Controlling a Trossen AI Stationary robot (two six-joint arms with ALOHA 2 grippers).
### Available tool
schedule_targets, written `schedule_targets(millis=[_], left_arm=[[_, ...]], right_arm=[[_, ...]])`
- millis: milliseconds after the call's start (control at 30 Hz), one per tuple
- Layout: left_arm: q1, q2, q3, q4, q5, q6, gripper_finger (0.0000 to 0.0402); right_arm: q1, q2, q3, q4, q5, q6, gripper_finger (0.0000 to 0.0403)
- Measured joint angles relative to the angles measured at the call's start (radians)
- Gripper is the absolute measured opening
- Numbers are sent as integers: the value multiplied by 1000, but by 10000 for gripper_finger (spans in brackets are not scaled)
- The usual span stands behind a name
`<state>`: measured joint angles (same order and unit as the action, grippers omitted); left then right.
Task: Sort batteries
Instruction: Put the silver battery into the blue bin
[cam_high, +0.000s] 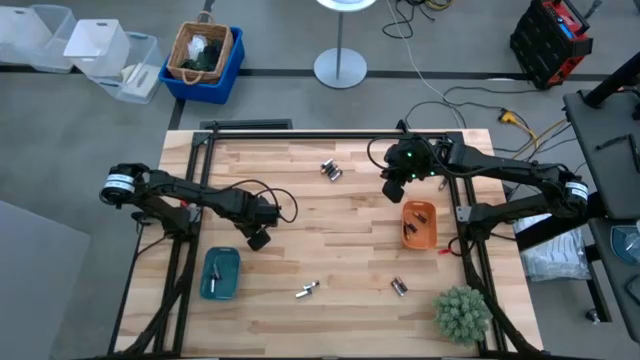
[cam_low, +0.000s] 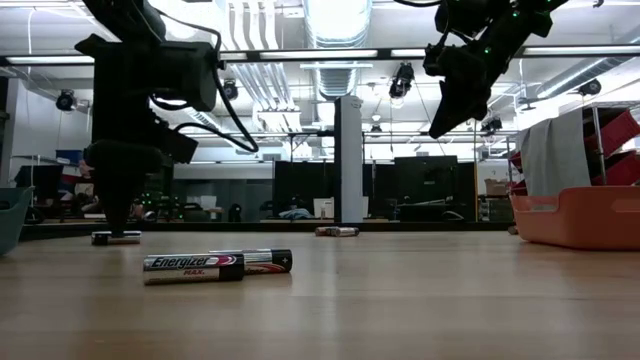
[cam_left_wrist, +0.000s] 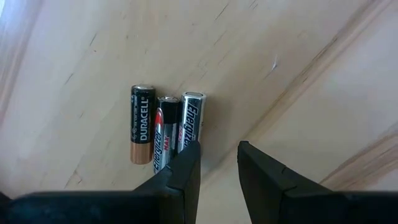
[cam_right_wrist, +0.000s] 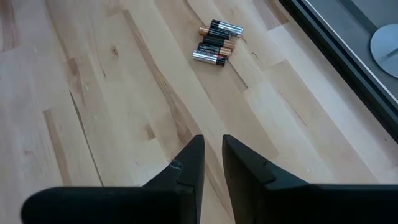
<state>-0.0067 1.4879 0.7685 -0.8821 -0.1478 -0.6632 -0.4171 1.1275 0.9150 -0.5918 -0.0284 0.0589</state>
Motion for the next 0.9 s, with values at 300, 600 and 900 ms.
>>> schedule_targets(millis=[300,600,900], left_arm=[[0,0,-11,7,0,0,87],[0,0,-11,10,0,0,87],[0,0,-11,10,-1,-3,87]], right_arm=[[0,0,0,1,0,-1,54],[0,0,0,2,0,-3,44],[0,0,0,5,0,-3,48]])
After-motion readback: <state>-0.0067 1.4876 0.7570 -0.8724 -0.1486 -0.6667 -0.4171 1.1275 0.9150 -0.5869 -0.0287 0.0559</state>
